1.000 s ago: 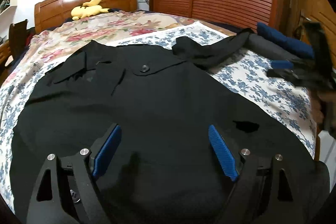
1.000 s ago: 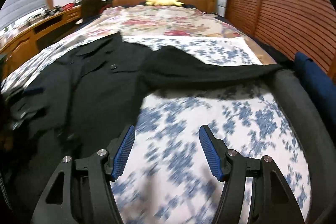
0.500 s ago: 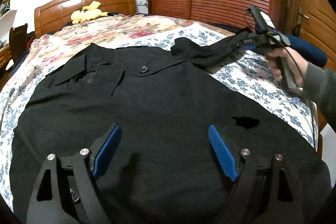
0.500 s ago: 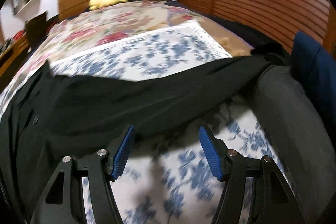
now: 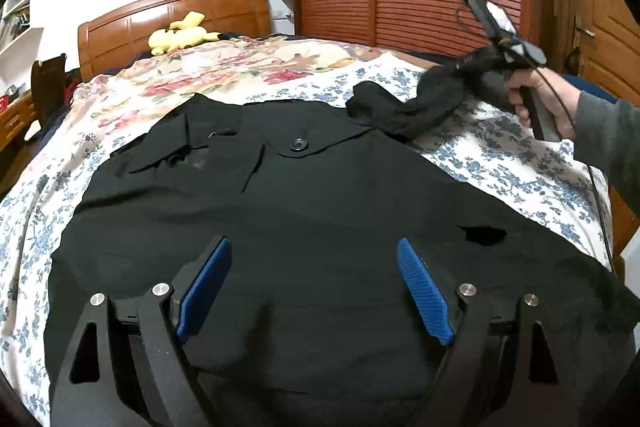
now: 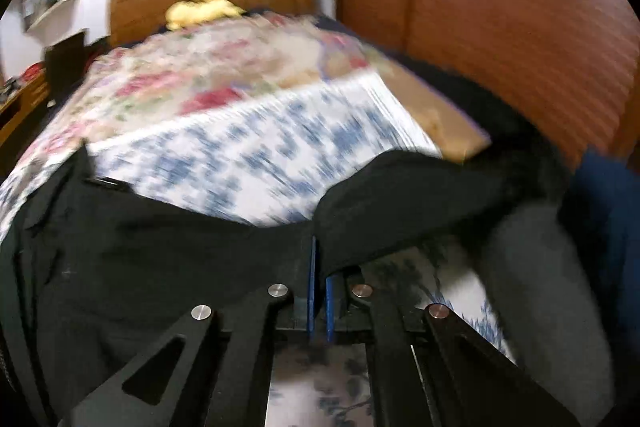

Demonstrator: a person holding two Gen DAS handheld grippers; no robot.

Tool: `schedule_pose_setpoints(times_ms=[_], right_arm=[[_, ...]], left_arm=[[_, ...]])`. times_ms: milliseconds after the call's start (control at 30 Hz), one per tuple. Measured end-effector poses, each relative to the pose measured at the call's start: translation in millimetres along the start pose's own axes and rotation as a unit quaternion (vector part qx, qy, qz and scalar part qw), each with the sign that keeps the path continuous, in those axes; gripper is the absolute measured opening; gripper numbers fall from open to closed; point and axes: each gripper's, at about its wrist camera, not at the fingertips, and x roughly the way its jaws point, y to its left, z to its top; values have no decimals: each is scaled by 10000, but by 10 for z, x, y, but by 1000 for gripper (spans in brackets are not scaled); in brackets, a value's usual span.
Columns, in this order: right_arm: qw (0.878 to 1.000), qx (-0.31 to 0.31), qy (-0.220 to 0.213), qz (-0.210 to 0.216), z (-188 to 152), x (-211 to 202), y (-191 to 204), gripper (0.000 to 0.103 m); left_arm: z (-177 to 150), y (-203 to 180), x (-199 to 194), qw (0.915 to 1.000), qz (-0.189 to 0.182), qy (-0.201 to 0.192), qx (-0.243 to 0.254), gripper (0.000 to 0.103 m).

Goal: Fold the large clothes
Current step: 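Lift the held sleeve with the right gripper, fold it across the coat front, release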

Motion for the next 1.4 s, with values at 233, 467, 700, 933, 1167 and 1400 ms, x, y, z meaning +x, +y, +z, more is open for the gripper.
schedule_pose_setpoints(times_ms=[233, 467, 700, 933, 1167, 1400], right_arm=[[9866, -876, -729, 1166, 101, -873, 937, 3], [9598, -1600, -473, 2256, -445, -1405, 1778, 3], [9574, -1853, 471, 2163, -952, -1261, 2024, 14], [9647, -1707, -250, 1988, -829, -1643, 1925, 49], [9772, -1526, -206, 1463, -787, -1470, 1885, 53], [9849, -1396, 71, 1024, -640, -1185, 1932, 56]], left_arm=[[42, 140, -116, 9999, -18, -106, -123, 85], [27, 368, -312, 9992, 104, -252, -294, 85], [-49, 539, -446, 9985, 242, -261, -412, 85], [-101, 638, -554, 9979, 320, -334, -454, 85], [-116, 668, -561, 9978, 300, -330, -482, 85], [-119, 659, -566, 9979, 308, -339, -458, 85]])
